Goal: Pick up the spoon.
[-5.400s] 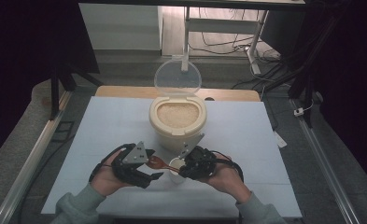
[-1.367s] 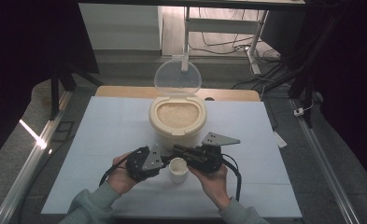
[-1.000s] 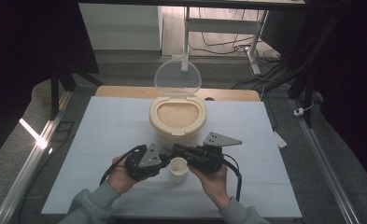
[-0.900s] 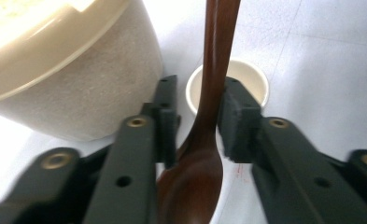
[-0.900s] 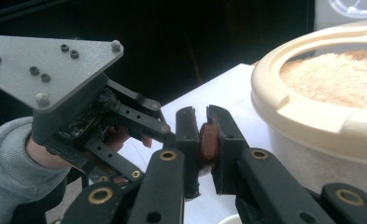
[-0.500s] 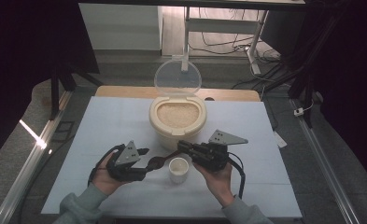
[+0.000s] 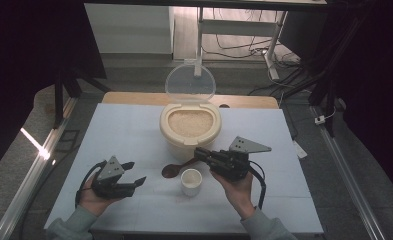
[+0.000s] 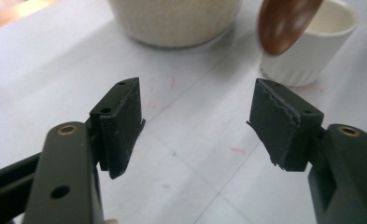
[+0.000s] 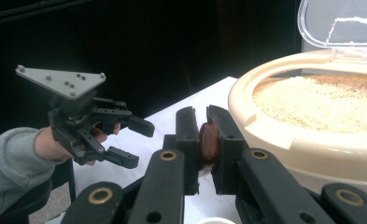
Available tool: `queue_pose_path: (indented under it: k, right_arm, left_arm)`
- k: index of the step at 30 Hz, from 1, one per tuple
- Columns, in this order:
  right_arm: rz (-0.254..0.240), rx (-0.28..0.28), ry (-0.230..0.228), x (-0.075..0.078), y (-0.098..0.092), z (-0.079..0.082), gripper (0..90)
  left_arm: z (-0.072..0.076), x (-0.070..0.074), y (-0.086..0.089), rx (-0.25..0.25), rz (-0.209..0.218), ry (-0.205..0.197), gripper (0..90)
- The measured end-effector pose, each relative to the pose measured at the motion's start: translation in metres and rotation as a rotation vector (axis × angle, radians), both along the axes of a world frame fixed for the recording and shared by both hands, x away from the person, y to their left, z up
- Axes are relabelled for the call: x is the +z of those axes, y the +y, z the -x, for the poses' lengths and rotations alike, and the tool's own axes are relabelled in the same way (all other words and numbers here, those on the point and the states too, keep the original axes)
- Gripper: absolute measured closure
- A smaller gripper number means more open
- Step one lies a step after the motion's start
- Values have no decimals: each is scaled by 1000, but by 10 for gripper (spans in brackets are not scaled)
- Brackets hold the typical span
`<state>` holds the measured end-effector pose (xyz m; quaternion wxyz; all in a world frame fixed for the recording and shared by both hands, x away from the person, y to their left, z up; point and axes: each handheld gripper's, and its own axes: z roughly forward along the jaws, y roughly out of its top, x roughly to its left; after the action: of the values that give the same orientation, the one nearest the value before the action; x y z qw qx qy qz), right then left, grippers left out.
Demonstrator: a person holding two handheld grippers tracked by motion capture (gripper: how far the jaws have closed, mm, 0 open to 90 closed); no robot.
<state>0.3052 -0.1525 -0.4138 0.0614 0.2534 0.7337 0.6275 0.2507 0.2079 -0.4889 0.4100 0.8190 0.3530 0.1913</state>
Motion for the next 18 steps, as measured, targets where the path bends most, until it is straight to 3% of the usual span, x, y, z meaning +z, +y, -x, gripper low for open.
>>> queue_pose_path:
  k: [9, 18]
  right_arm:
    - [-30, 9, -6, 10, -9, -2, 829]
    - [-86, 1, -26, 25, -22, -3, 829]
  left_arm:
    - [1, -12, 13, 51, 12, 17, 311]
    - [2, -16, 16, 48, 26, 45, 298]
